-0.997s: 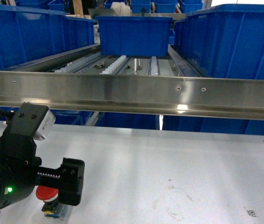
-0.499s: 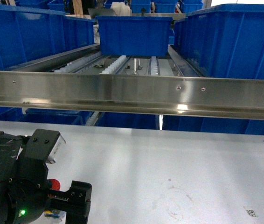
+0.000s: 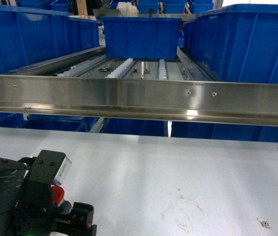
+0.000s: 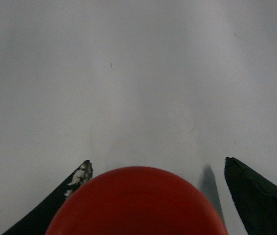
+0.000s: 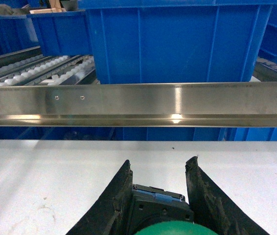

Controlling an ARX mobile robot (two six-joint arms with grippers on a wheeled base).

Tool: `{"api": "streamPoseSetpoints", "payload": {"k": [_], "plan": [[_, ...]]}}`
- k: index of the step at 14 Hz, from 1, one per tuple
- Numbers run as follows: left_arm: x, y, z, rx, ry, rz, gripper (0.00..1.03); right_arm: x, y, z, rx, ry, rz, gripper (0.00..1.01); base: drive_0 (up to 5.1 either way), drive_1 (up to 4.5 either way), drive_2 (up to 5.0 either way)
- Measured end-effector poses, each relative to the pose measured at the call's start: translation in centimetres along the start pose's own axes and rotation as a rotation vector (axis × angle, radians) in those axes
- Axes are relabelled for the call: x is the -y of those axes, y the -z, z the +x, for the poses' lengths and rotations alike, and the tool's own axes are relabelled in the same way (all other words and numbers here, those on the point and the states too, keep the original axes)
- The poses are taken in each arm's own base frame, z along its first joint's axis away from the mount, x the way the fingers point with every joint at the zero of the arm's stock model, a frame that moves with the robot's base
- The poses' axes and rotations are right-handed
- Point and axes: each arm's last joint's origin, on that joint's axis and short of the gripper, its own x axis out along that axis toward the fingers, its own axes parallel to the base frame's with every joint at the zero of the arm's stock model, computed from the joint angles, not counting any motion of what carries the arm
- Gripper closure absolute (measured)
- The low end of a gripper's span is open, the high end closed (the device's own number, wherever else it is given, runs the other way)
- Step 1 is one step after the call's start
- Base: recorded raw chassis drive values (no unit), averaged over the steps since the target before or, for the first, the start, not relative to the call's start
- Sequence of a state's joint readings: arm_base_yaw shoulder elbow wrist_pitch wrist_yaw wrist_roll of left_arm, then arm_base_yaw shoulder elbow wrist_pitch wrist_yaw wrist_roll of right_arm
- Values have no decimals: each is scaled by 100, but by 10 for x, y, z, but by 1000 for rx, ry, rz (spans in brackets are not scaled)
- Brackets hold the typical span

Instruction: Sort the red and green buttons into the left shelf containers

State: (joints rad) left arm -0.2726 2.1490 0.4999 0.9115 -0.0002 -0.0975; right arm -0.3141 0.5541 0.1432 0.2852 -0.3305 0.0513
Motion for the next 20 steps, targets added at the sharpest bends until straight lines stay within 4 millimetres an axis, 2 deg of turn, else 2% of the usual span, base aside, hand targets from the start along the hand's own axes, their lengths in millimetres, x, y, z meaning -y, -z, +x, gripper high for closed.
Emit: {"api": "streamPoseSetpoints", "payload": {"k": [4, 5, 8, 10, 12, 13, 14, 16, 18, 20], "plan": [[0, -1, 1, 46, 8, 33, 71, 0, 0, 0, 0, 0, 0, 72, 0, 0, 0], [0, -1, 0, 58, 3, 43, 75, 0, 0, 0, 0, 0, 0, 72, 0, 0, 0], [1, 5, -9, 53, 2, 61, 76, 0, 0, 0, 0, 0, 0, 72, 0, 0, 0], [-3, -9, -29, 105, 20, 67, 76, 0, 0, 0, 0, 0, 0, 72, 0, 0, 0], [-11, -51, -67, 287, 29, 71, 76, 0, 0, 0, 0, 0, 0, 72, 0, 0, 0], [-14, -60, -90, 352, 35, 70, 76, 0, 0, 0, 0, 0, 0, 72, 0, 0, 0], [-14, -61, -117, 399, 23, 64, 76, 0, 0, 0, 0, 0, 0, 72, 0, 0, 0], [-9, -52, -158, 441, 32, 47, 76, 0, 0, 0, 0, 0, 0, 72, 0, 0, 0], [-6, -47, -190, 523, 72, 35, 76, 0, 0, 0, 0, 0, 0, 72, 0, 0, 0], [-6, -49, -208, 639, 38, 12, 76, 0, 0, 0, 0, 0, 0, 72, 0, 0, 0]]}}
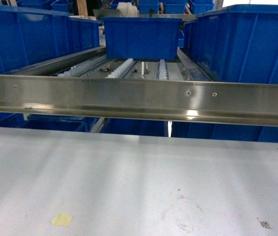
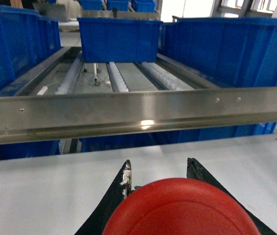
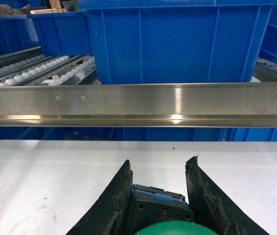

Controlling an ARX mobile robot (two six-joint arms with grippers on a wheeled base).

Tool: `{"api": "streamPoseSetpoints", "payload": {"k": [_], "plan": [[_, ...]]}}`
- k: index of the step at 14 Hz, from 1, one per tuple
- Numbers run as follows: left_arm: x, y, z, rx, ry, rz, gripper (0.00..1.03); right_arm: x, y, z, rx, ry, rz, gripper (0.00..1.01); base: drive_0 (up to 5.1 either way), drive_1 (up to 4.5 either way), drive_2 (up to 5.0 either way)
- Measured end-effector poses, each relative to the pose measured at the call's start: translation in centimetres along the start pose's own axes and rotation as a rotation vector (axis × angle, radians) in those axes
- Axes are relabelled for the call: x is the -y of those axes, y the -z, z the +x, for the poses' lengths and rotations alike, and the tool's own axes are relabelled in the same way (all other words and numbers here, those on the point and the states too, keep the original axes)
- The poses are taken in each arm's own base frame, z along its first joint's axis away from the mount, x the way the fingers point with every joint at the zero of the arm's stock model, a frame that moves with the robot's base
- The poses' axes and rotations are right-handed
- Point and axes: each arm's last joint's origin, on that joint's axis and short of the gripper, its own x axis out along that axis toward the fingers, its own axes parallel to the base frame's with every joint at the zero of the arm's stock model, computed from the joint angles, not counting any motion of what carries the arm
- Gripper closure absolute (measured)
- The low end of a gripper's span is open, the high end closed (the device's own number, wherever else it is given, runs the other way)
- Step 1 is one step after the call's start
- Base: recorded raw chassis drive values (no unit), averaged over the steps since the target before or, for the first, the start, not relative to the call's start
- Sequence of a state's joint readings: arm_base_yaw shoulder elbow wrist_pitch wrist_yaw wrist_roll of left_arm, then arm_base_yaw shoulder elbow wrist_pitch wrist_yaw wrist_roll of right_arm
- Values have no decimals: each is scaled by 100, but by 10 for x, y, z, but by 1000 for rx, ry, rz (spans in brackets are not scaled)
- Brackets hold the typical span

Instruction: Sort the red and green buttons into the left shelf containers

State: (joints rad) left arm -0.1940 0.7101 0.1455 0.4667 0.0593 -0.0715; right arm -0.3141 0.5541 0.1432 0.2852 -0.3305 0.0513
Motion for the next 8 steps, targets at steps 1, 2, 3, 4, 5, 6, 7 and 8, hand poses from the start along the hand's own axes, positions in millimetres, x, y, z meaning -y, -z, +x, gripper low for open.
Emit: {"api": "streamPoseSetpoints", "payload": {"k": [1, 2, 3, 4, 5, 6, 7, 8], "plan": [[0, 1, 0, -8, -4, -3, 76, 0, 0, 0, 0, 0, 0, 72, 0, 0, 0], [0, 4, 1, -27, -6, -5, 76, 0, 0, 0, 0, 0, 0, 72, -497, 244, 244], [0, 4, 1, -28, 2, -6, 76, 0, 0, 0, -1, 1, 0, 72, -489, 247, 247], [0, 3, 1, -21, 1, -6, 76, 0, 0, 0, 0, 1, 0, 72, -469, 163, 354], [0, 4, 1, -25, 0, -6, 76, 0, 0, 0, 0, 1, 0, 72, -465, 167, 358], [0, 4, 1, -24, 0, -6, 76, 0, 0, 0, -1, 1, 0, 72, -473, 158, 352], [0, 4, 1, -25, 1, -6, 76, 0, 0, 0, 0, 1, 0, 72, -471, 143, 361], [0, 4, 1, -25, 0, -6, 76, 0, 0, 0, 0, 1, 0, 72, -471, 129, 366]]}}
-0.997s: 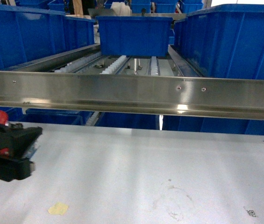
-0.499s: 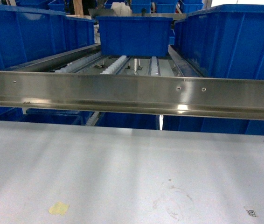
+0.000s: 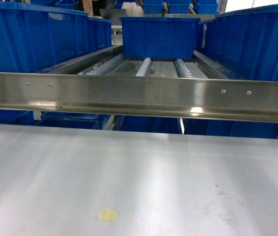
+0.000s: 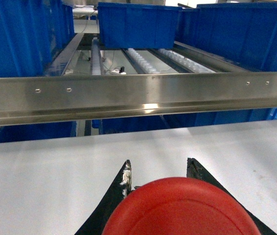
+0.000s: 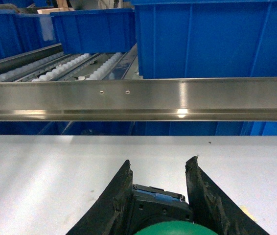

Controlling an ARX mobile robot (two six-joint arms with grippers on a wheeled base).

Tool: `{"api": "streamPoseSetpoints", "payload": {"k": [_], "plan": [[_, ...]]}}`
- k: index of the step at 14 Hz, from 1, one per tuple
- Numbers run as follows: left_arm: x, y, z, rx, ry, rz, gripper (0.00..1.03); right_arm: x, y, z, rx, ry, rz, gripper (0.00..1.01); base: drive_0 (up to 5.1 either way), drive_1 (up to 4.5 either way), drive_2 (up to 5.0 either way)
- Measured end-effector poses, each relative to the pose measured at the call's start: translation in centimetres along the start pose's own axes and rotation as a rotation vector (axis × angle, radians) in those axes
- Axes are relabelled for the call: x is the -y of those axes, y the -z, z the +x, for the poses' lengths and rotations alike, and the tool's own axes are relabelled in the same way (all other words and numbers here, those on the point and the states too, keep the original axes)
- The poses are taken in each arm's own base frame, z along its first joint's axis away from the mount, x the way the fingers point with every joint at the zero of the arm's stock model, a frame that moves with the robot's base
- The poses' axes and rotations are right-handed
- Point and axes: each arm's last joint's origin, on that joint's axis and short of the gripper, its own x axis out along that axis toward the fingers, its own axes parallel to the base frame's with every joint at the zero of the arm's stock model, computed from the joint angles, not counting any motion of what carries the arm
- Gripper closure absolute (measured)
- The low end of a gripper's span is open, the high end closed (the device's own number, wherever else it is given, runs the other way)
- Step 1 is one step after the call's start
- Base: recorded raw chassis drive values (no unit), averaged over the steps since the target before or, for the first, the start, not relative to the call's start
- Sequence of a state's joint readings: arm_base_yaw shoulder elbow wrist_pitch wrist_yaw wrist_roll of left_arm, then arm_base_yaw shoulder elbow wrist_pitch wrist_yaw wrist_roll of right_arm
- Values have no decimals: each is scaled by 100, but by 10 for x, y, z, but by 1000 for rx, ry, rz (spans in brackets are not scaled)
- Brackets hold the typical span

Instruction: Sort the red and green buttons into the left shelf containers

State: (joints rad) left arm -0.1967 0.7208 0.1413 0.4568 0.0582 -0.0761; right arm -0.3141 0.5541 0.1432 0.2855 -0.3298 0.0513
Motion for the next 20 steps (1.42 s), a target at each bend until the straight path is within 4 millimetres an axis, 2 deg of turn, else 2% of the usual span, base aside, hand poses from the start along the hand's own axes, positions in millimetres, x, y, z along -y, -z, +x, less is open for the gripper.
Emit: {"api": "streamPoseSetpoints", "payload": {"k": [7, 20], "plan": [[0, 0, 0, 2, -2, 0, 76, 0, 0, 0, -1, 0, 0, 72, -485, 128, 348], [0, 0, 0, 2, -2, 0, 76, 0, 0, -1, 5, -1, -2, 72, -487, 279, 221]]}}
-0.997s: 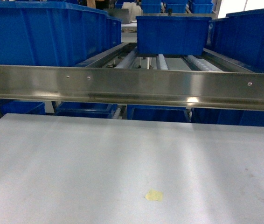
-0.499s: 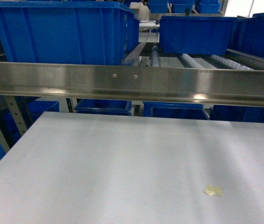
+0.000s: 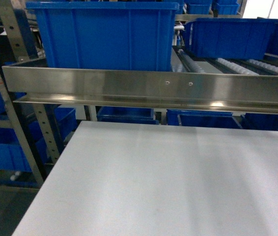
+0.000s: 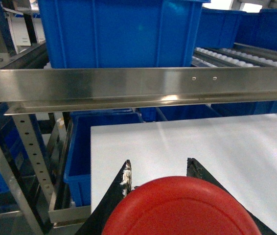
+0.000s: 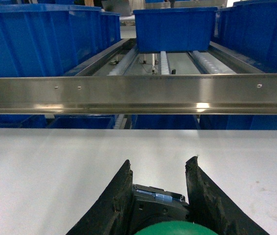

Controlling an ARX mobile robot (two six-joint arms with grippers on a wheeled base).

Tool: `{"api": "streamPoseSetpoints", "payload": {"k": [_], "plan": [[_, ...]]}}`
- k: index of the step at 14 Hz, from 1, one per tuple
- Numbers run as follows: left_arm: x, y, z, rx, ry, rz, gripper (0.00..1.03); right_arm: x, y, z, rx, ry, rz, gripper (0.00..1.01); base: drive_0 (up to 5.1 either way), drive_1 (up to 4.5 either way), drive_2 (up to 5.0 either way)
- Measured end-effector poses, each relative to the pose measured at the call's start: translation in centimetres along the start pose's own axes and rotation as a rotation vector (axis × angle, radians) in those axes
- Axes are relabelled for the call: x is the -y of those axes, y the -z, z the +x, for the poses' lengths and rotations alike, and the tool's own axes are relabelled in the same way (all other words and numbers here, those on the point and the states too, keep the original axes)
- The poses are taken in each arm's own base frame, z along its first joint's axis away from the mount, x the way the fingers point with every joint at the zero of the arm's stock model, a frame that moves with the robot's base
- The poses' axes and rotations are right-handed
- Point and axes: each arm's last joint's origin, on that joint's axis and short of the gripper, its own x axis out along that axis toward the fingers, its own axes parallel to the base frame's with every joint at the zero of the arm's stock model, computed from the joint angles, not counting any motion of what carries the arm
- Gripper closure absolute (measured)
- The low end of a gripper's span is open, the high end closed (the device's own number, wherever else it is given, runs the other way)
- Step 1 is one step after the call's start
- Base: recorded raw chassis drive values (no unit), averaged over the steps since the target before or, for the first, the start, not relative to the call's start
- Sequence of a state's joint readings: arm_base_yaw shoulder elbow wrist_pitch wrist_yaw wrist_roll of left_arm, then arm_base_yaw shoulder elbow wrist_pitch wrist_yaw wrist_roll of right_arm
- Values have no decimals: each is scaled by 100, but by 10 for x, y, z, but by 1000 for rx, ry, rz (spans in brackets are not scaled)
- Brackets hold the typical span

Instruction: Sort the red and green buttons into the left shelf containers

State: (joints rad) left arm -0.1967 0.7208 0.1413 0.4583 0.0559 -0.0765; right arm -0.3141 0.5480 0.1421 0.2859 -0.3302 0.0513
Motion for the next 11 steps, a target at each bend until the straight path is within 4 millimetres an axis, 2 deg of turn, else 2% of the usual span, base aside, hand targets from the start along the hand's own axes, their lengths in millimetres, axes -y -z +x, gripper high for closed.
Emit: {"api": "streamPoseSetpoints", "payload": {"k": [8, 11], "plan": [[0, 0, 0, 2, 0, 0, 76, 0, 0, 0, -1, 0, 0, 72, -476, 346, 155], [0, 0, 0, 0, 0, 0, 76, 0, 0, 0, -2, 0, 1, 72, -516, 229, 229]]}}
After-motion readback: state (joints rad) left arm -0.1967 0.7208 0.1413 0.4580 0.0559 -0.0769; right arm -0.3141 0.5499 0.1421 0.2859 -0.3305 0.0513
